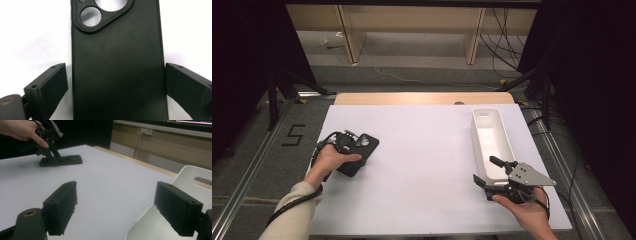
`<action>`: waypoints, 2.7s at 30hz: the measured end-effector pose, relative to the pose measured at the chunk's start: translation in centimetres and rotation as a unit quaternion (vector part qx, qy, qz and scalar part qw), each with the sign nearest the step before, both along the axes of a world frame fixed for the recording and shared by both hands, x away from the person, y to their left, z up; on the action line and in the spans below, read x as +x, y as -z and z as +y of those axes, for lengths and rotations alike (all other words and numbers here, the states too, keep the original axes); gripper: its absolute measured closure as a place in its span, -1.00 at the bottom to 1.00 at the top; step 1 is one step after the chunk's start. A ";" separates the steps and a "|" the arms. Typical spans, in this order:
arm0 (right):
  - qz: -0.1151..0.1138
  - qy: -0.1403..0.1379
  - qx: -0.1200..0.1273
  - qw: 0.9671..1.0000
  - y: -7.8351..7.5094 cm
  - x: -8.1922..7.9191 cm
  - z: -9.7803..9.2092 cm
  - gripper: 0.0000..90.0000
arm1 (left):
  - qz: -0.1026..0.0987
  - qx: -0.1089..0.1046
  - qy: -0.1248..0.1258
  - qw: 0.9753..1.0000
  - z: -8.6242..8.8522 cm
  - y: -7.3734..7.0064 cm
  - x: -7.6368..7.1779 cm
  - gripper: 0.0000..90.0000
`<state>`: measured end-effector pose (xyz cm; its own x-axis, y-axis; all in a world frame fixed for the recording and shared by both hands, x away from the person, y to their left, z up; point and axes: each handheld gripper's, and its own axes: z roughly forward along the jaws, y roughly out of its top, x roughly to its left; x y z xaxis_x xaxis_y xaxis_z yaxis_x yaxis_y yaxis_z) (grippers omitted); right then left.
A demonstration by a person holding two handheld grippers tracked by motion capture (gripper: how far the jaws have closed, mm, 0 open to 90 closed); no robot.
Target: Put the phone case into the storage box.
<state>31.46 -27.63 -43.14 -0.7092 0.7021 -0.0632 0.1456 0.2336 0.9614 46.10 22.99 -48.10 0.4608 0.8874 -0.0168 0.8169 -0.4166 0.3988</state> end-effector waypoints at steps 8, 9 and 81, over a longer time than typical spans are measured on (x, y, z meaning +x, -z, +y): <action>0.000 0.000 0.000 1.000 0.0 0.0 0.0 -0.56 | 0.004 0.001 0.003 1.000 -0.1 -0.1 0.0 -0.80; 0.000 0.000 0.000 1.000 0.0 0.0 0.0 -0.56 | 0.004 0.001 0.003 1.000 -0.1 -0.2 0.0 -0.80; -0.001 0.001 0.000 1.000 0.0 0.0 0.0 -0.56 | -0.128 -0.091 -0.009 0.988 -1.4 -2.9 -2.4 -0.64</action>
<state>31.43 -27.66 -43.09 -0.7073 0.7039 -0.0650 0.1439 0.2334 0.9617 43.75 21.54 -45.19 0.4546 0.8886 -0.0615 0.6869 -0.3058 0.6592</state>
